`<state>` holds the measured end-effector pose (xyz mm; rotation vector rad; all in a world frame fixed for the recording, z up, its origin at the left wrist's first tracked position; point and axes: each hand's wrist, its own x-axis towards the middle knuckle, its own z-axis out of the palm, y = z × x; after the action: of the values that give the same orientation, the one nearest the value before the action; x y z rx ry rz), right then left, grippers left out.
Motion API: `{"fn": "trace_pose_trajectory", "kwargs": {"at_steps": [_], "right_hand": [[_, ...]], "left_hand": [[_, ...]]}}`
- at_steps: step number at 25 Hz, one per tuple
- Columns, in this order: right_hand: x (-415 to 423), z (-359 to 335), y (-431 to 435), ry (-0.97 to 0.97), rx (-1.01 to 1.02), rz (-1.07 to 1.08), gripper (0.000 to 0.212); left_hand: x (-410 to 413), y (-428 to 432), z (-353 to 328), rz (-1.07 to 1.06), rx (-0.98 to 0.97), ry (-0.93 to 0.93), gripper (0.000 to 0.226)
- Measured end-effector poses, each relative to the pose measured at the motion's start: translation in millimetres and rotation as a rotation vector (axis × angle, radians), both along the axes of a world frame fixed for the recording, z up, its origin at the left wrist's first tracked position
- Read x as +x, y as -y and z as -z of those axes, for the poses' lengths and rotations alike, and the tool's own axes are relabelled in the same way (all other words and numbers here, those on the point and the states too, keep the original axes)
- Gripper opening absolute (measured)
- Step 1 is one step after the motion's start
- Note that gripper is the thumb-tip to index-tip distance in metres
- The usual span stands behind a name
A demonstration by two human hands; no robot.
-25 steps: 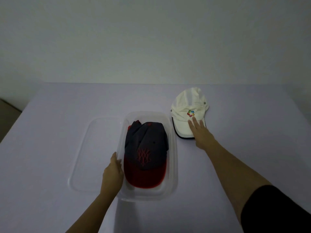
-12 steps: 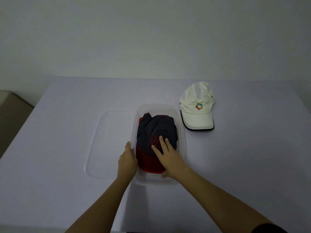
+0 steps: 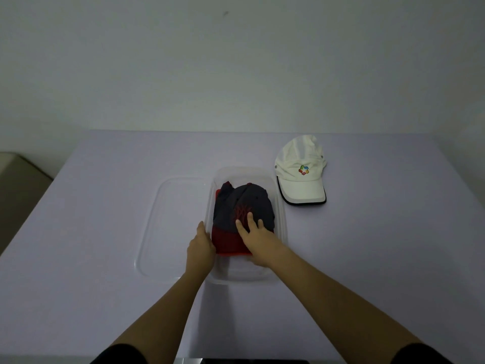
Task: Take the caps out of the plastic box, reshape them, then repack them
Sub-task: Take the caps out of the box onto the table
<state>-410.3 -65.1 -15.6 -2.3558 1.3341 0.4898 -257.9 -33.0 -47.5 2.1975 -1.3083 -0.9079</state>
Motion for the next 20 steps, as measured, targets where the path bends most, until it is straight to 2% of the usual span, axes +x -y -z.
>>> {"fn": "trace_pose_trajectory", "kwargs": {"at_steps": [2,3,6,7,9,12,17,20], "right_hand": [[-3.9,0.0,2.3,-0.078,0.064,-0.064,0.098],[-4.6,2.4,4.2,-0.1,0.054,-0.098,0.092],[-5.5,5.9,5.9,-0.047,-0.102,-0.152,0.043],[-7.7,6.4,5.3,-0.024,-0.155,-0.149,0.04],[-10.6,8.9,3.8,0.01,-0.209,-0.146,0.052],[-8.2,9.8,3.5,-0.012,-0.177,-0.147,0.078],[0.4,5.5,-0.3,-0.075,-0.093,-0.151,0.087],[8.7,8.2,-6.5,-0.151,-0.043,-0.13,0.1]], "left_hand": [[-1.7,-0.6,-1.8,-0.009,0.001,0.001,0.047],[-2.3,-0.4,-1.6,-0.006,0.001,0.004,0.047],[-2.4,-1.1,-3.0,0.0,0.008,0.007,0.049],[-2.1,-1.3,-2.6,0.0,0.008,0.007,0.049],[-1.2,-1.4,-1.1,0.002,0.005,0.009,0.049],[-2.1,-0.2,0.7,-0.008,0.007,0.012,0.049],[-0.7,-1.0,1.6,0.003,-0.004,0.029,0.05],[-1.2,-2.1,0.2,0.014,-0.009,0.03,0.05]]}}
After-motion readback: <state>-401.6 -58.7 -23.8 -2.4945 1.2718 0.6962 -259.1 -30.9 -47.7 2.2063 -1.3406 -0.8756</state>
